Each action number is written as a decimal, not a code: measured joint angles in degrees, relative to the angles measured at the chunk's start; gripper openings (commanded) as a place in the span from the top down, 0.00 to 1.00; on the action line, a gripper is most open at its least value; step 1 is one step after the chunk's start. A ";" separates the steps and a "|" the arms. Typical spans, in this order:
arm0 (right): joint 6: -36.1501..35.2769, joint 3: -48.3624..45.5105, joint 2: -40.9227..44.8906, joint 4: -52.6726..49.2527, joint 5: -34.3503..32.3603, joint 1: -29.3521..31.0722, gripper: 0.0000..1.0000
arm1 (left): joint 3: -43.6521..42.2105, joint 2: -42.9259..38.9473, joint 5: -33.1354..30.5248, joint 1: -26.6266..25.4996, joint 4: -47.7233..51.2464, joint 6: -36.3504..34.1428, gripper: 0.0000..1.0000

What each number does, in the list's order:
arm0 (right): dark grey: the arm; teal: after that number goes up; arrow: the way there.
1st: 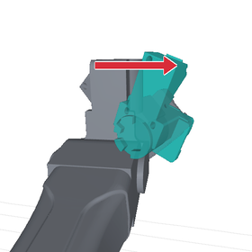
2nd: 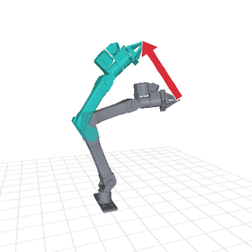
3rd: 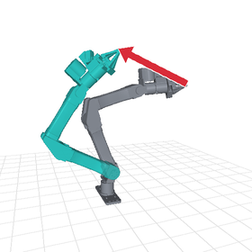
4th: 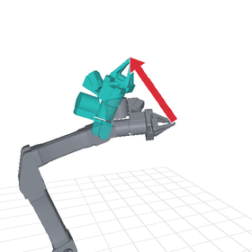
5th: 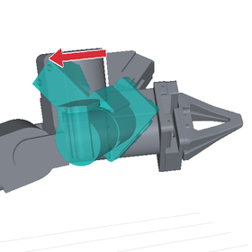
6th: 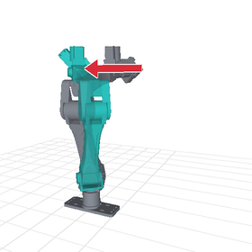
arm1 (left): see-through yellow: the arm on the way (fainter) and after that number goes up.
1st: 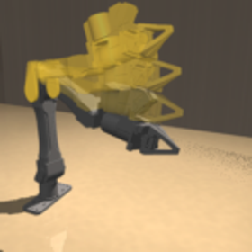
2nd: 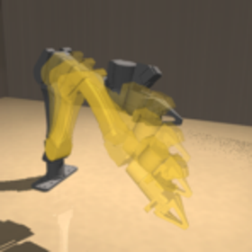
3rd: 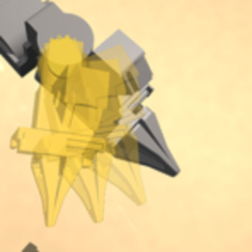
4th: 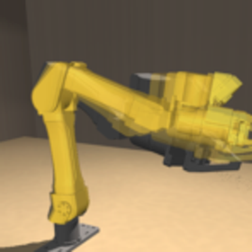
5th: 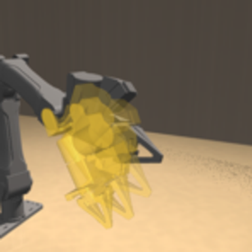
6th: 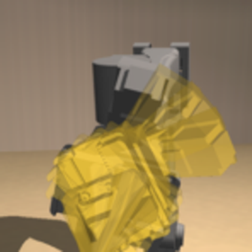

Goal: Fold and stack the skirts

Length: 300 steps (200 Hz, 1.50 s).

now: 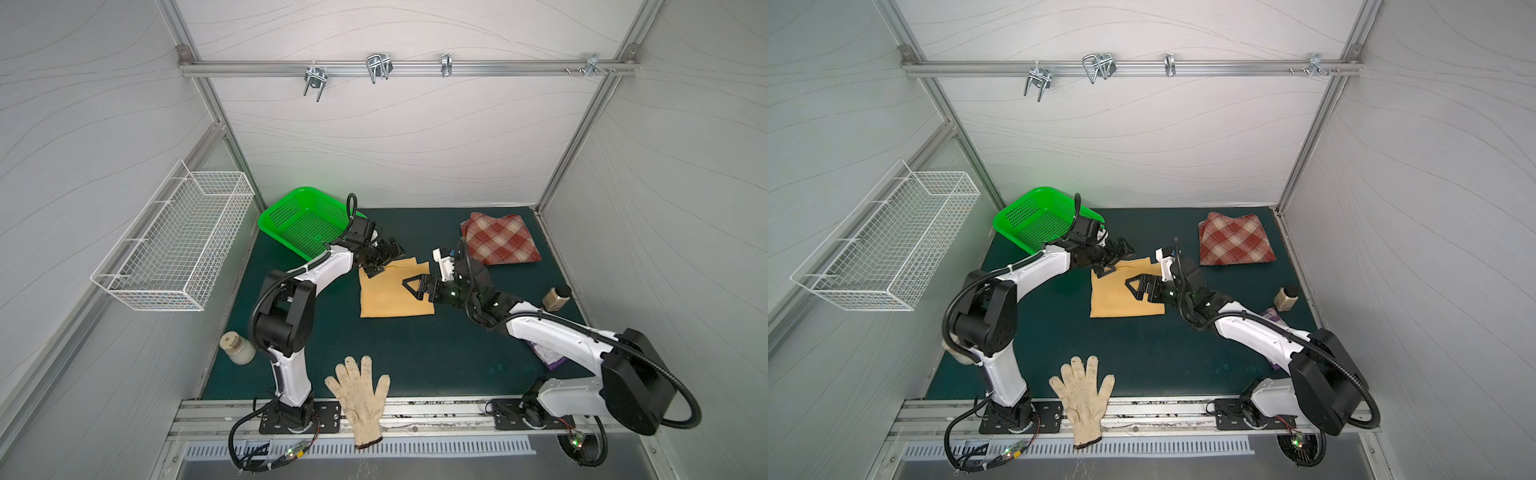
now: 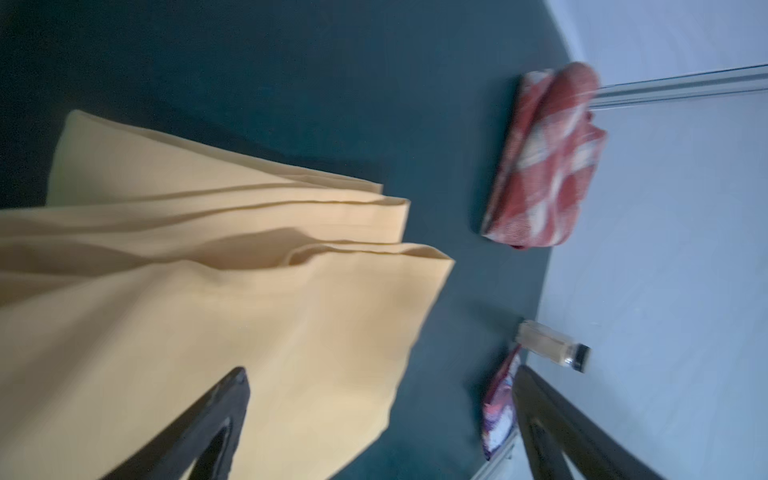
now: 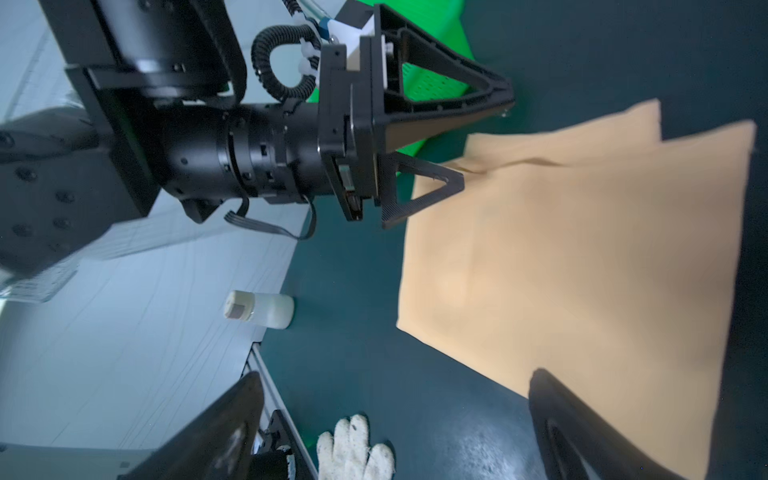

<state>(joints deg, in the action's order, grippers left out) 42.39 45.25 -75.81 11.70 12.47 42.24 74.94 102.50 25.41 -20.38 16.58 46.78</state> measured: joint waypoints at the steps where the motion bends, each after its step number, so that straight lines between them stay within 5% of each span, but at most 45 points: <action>1: -0.04 0.13 -0.02 -0.02 0.11 -0.07 0.01 | -0.22 -0.50 0.07 0.00 -0.17 0.09 0.01; 53: -0.79 4.44 -10.45 0.35 9.49 -8.44 0.01 | -14.43 -15.41 2.78 0.00 -11.82 6.19 0.01; 99: -0.83 9.99 -22.58 1.70 16.50 -10.69 0.01 | -27.43 -14.56 3.80 0.00 -19.19 10.36 0.01; 172: 0.02 14.08 -37.38 7.30 21.05 -16.15 0.01 | -35.01 -10.67 2.47 1.05 -27.28 11.39 0.01; 242: 1.70 12.37 -37.22 11.56 22.32 -16.98 0.01 | -36.79 -9.11 4.35 2.49 -33.07 11.80 0.01; 300: 2.62 4.15 -21.11 10.08 21.49 -15.13 0.01 | -25.55 -9.44 5.18 2.71 -22.95 10.21 0.01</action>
<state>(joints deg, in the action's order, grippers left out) 45.01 49.41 -96.92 21.78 33.95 27.11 49.39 93.06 30.59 -17.67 -6.37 56.99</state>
